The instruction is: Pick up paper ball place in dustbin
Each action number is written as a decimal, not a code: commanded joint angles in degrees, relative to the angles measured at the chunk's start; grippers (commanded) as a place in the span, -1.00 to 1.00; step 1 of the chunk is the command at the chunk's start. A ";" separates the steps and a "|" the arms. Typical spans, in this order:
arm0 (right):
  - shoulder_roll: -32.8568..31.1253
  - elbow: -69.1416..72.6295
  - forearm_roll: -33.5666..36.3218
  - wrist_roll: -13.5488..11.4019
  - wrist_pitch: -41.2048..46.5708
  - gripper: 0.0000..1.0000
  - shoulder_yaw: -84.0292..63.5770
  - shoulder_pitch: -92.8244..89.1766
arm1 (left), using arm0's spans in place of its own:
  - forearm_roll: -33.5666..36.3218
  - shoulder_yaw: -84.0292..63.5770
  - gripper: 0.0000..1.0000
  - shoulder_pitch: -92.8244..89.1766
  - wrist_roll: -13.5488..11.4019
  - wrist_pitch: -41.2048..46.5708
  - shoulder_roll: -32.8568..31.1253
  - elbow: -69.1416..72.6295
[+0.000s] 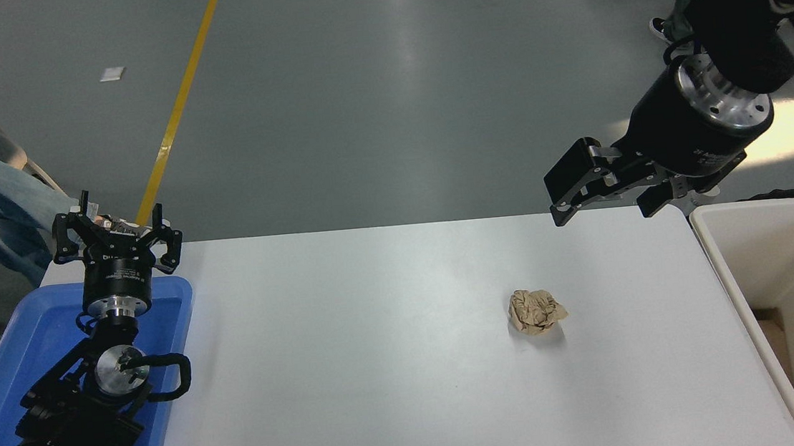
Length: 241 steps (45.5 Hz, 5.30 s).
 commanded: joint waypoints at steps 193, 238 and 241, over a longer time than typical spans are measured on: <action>-4.99 3.55 1.13 0.50 -2.45 -1.00 -8.11 6.71 | -0.09 0.00 0.98 0.00 0.00 0.00 0.00 0.00; -32.67 -42.94 -26.30 5.51 -29.34 -1.00 -1.55 -50.22 | -0.09 -0.09 0.98 0.00 0.00 0.00 0.00 0.00; -32.24 -46.89 -23.93 5.51 -29.87 -1.00 4.34 -57.08 | -0.09 -0.09 0.98 0.00 0.00 0.00 0.00 0.00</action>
